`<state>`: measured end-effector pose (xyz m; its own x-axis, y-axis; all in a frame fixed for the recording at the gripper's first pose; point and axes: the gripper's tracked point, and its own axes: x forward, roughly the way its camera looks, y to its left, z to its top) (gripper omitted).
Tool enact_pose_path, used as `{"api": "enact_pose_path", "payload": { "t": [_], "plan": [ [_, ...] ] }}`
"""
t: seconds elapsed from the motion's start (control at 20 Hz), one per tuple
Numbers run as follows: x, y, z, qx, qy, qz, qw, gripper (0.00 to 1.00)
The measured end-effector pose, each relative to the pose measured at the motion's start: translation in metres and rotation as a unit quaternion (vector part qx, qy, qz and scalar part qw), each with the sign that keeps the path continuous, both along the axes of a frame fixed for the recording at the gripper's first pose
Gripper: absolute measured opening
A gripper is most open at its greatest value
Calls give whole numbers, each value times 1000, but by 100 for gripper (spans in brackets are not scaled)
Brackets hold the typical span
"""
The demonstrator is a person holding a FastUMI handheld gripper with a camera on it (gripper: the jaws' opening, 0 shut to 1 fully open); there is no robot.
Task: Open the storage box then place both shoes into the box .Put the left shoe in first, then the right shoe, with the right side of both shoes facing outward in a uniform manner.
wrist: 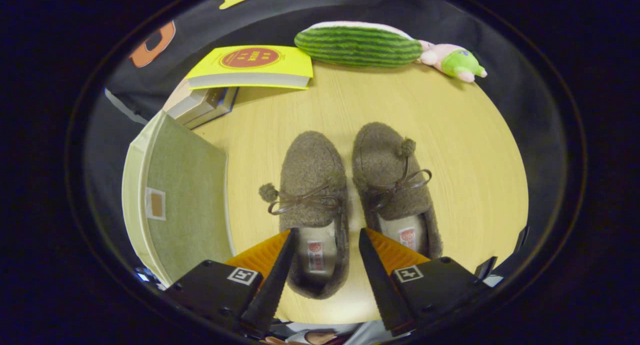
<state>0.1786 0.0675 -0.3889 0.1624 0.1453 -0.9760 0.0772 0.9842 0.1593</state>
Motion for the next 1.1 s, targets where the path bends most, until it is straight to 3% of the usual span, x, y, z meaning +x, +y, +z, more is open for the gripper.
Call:
{"api": "enact_pose_path", "payload": {
  "t": [0.1,0.25,0.3,0.4,0.8,1.1],
  "plan": [
    [-3,3,-11,5,17,-8,1000,69],
    [12,-12,-25,-42,2,7,999,47],
    [11,-11,-31,-40,13,11,999,24],
    [14,-7,-38,-27,22,0,999,9],
    [7,1,-21,51,57,-65,995,6],
    [5,7,11,39,40,-49,997,6]
  ]
}}
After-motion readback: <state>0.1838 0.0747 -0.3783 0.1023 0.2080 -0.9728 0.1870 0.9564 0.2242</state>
